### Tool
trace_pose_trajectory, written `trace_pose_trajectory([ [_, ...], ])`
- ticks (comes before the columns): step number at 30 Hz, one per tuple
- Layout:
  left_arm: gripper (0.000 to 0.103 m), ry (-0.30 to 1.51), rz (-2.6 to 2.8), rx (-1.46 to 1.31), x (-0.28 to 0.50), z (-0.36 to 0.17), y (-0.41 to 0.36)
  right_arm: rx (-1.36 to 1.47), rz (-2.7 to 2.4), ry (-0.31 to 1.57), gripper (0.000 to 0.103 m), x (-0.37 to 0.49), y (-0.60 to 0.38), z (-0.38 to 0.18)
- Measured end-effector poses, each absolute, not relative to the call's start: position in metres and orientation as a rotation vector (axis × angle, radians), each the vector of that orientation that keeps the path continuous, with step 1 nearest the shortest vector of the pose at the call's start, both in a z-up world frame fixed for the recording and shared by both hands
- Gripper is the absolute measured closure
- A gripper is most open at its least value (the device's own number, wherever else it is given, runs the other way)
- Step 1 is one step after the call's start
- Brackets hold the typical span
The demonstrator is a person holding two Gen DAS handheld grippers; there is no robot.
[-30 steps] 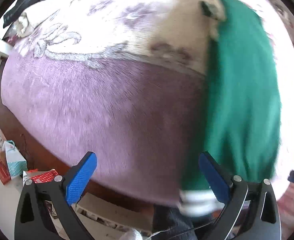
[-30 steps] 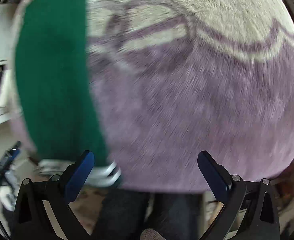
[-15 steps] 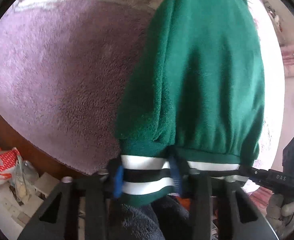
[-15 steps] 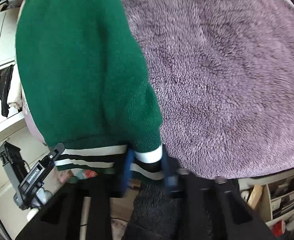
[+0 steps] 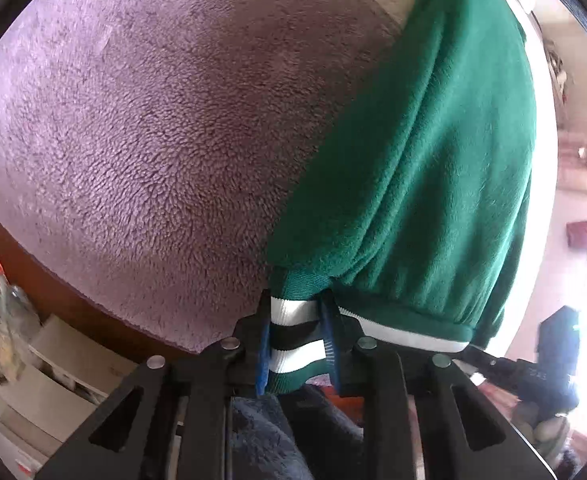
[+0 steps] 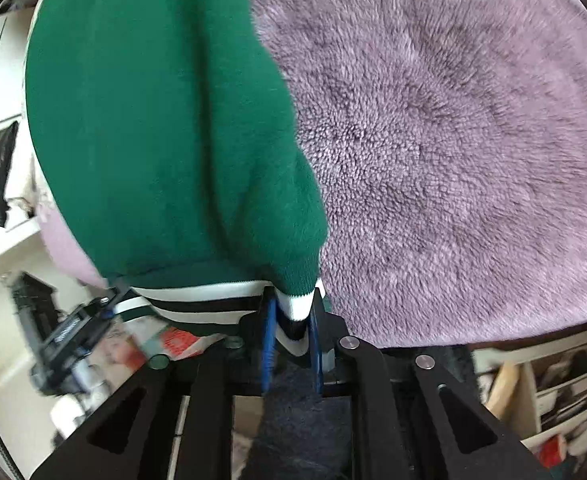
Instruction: Fold large clothes
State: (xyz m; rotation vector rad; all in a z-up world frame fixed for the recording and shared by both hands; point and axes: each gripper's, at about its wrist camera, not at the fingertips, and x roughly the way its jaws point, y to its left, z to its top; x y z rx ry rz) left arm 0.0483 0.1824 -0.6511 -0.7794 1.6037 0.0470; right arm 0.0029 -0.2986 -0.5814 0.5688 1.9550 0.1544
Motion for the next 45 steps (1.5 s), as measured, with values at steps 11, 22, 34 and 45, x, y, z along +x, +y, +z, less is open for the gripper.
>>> trace_pose_trajectory([
  [11,0.067,1.524,-0.156,-0.998,0.064,-0.660,0.207,0.831,0.455,1.896,0.026,0.017,-0.334,-0.623],
  [22,0.049,1.490,-0.194,-0.959,0.076,-0.655,0.182,0.903,0.640,1.945,0.052,0.034,-0.281,-0.634],
  [34,0.078,1.293,-0.248,-0.997,0.085,-0.532,0.170,1.215,0.695,1.740,0.083,0.043,-0.311,-0.518],
  [45,0.079,1.071,-0.346,-0.934,0.271,-0.454,0.187,1.360,0.650,1.488,0.084,0.235,-0.359,-0.427],
])
